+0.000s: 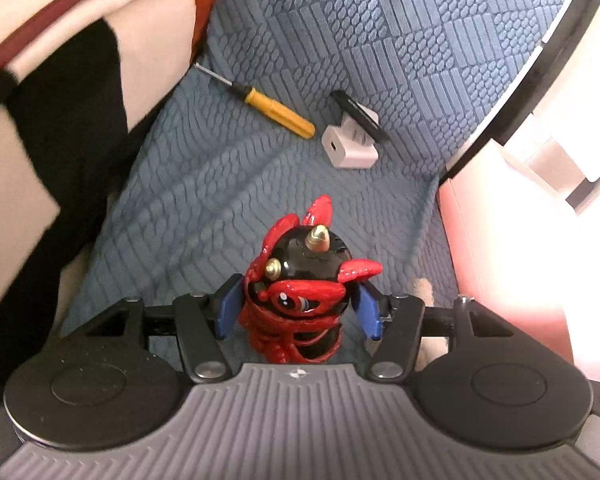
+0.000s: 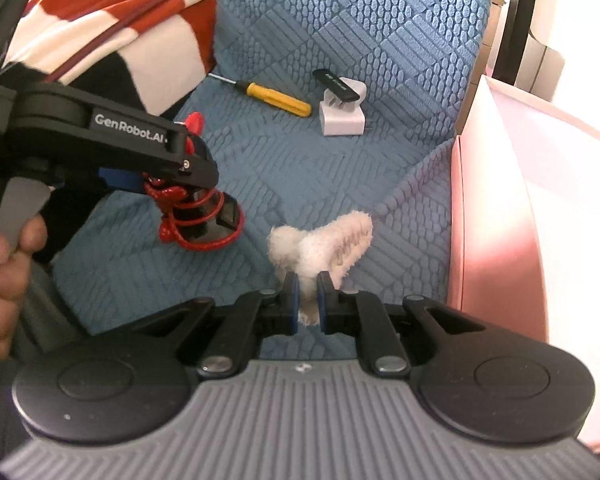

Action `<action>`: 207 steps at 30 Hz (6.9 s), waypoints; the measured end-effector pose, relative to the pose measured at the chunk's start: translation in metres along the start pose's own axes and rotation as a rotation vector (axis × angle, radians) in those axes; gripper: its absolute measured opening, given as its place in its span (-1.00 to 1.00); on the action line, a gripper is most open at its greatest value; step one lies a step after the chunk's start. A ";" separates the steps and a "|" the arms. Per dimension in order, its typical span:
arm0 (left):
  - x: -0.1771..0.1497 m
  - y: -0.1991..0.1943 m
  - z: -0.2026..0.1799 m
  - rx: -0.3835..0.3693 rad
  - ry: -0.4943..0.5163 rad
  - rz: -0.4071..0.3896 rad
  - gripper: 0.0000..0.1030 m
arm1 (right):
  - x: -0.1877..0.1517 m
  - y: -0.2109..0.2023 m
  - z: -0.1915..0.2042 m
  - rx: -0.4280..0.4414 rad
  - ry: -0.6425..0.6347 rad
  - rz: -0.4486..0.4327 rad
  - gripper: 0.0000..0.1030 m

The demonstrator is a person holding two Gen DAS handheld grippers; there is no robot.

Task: Organize rigid objects
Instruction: 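Lift the red toy with left gripper while right gripper lifts the fluffy clip, then carry the red toy and fluffy clip with both grippers over the pink box, then open left gripper to drop the red toy while right gripper releases the clip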

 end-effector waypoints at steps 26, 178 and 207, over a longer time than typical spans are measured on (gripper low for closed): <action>-0.042 -0.001 -0.017 0.013 0.030 0.054 0.35 | -0.030 0.000 -0.001 0.014 0.080 0.062 -0.68; -0.029 0.018 -0.283 -0.233 0.254 0.069 0.23 | -0.018 -0.123 -0.250 -0.237 0.469 -0.173 -0.05; -0.030 0.051 -0.295 -0.243 0.261 0.113 0.50 | -0.024 -0.059 -0.272 -0.187 0.517 -0.065 0.47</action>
Point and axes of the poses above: each gripper's, at about its wrist camera, not at the fingertips, and y roughly the way its jaws point, z to its left, x to its top, the point moved 8 cm from there along y, roughly the way its jaws point, and after that the axes turned 2 degrees about -z, right-handed, at the moved point
